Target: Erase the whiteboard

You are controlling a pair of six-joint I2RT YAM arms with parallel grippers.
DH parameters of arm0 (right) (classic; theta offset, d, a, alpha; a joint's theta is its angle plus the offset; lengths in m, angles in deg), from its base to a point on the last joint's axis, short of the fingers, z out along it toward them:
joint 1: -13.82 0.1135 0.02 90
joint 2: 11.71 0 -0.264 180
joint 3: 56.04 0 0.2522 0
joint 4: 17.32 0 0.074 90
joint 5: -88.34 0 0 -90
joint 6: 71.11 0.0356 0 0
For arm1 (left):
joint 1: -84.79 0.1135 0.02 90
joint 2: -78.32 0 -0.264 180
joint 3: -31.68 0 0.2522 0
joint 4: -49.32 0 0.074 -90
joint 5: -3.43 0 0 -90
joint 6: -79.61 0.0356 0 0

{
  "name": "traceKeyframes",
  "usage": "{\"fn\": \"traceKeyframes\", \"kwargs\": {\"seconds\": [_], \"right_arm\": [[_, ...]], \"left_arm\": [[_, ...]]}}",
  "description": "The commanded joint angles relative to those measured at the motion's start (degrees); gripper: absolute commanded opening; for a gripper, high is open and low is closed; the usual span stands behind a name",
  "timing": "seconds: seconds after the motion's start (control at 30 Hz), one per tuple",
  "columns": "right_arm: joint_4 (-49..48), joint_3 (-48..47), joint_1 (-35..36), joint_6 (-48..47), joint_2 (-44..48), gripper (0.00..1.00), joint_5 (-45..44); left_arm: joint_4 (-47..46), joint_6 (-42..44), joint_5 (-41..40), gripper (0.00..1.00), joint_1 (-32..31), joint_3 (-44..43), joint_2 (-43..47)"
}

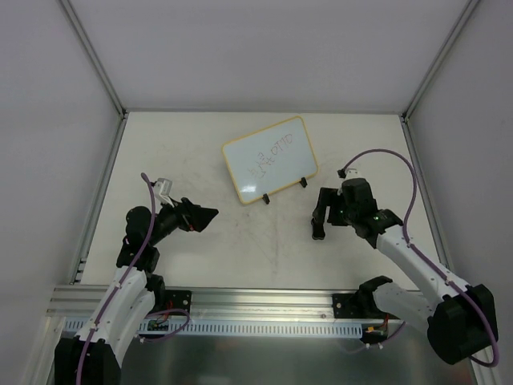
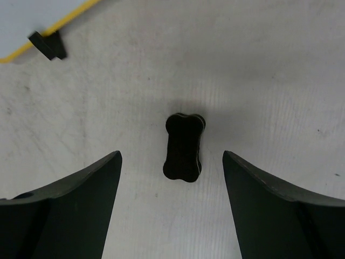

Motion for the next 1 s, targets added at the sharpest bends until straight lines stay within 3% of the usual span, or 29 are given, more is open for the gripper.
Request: {"fn": "traceKeyframes", "kwargs": {"seconds": [0.0, 0.2, 0.37, 0.4, 0.67, 0.97], "right_arm": [[6.92, -1.49, 2.37, -1.27, -3.69, 0.77, -5.54], [9.31, -4.84, 4.74, -0.92, -10.56, 0.69, -6.86], [8.52, -5.1, 6.77, -0.48, -13.73, 0.69, -8.62], [8.34, -5.02, 6.94, -0.48, -14.08, 0.65, -8.71], [5.53, -5.36, 8.18, -0.57, -18.56, 0.64, -9.5], [5.09, -7.82, 9.05, -0.3, -23.75, 0.56, -10.56]], "left_arm": [[-1.07, 1.1, -0.34, 0.99, -0.59, -0.72, 0.42], [-1.07, 1.36, -0.51, 0.99, -0.59, -0.9, -0.02], [-1.07, 1.28, -0.6, 0.99, -0.59, -0.9, -0.37], [-1.07, 1.19, -0.69, 0.99, -0.59, -0.9, -0.46], [-1.16, 1.28, -0.69, 0.99, -0.59, -0.9, -0.63], [-1.25, 1.45, -0.6, 0.99, -0.59, -0.55, 0.51]]}}
